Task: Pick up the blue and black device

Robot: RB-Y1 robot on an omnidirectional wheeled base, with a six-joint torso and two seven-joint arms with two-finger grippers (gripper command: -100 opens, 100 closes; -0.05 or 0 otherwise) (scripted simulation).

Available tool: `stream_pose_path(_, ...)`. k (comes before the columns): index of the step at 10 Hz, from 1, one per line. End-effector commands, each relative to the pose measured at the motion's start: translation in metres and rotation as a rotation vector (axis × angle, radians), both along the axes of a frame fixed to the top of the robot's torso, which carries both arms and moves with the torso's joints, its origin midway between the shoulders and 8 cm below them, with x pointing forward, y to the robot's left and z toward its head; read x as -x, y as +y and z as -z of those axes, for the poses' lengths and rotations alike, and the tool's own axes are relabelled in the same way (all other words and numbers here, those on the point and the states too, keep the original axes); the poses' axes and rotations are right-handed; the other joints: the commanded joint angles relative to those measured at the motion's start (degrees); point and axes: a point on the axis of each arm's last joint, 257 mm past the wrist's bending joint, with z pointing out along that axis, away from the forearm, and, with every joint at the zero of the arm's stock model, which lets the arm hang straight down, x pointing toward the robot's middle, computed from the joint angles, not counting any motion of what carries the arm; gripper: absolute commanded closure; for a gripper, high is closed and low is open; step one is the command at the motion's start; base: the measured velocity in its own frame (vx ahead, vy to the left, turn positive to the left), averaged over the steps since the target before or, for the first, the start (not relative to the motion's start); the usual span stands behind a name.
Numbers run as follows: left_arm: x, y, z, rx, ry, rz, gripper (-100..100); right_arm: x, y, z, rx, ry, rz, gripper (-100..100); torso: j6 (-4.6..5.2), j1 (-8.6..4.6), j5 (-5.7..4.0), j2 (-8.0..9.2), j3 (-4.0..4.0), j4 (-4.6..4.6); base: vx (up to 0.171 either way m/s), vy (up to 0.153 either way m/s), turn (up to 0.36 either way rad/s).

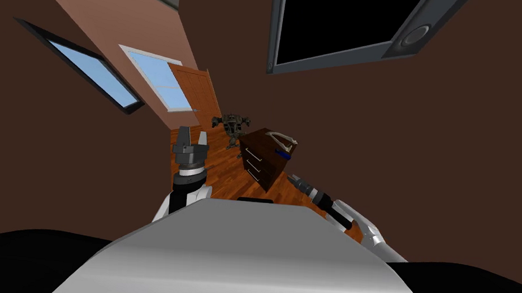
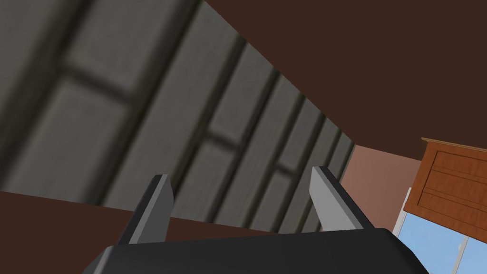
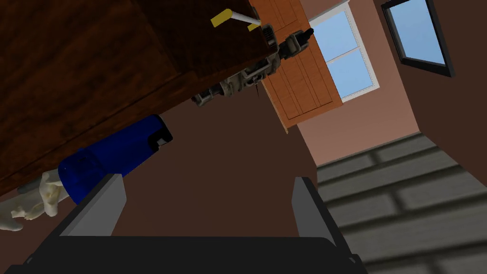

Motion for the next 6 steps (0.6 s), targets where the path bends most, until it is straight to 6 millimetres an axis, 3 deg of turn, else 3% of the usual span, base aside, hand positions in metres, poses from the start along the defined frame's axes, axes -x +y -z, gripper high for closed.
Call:
stream_pose_path(1,0.000,0.000,0.000,0.000,0.000,0.000,0,0.004,-0.005,0.004,0.032,0.010,-0.014,-100,0.00,0.00,0.00,0.00,0.00,0.00,0.027,0.022,-0.006)
stream_pose_path(2,0.000,0.000,0.000,0.000,0.000,0.000,0,0.015,-0.017,0.023,0.092,0.051,-0.036,-100,0.01,-0.06,-0.02,0.08,0.05,0.02,0.042,0.041,0.164)
stream_pose_path(3,0.000,0.000,0.000,0.000,0.000,0.000,0,0.015,-0.023,0.022,0.116,0.055,-0.047,-100,-0.03,-0.03,-0.02,0.04,0.03,0.01,0.050,0.040,0.078)
stream_pose_path(4,0.000,0.000,0.000,0.000,0.000,0.000,0,0.028,-0.036,0.041,0.168,0.098,-0.067,-100,0.01,-0.02,0.00,0.03,0.02,0.01,0.078,0.052,0.156)
stream_pose_path(6,0.000,0.000,0.000,0.000,0.000,0.000,0,0.028,-0.044,0.039,0.199,0.103,-0.080,-100,0.00,0.03,0.00,-0.05,-0.03,-0.01,0.047,0.038,0.018)
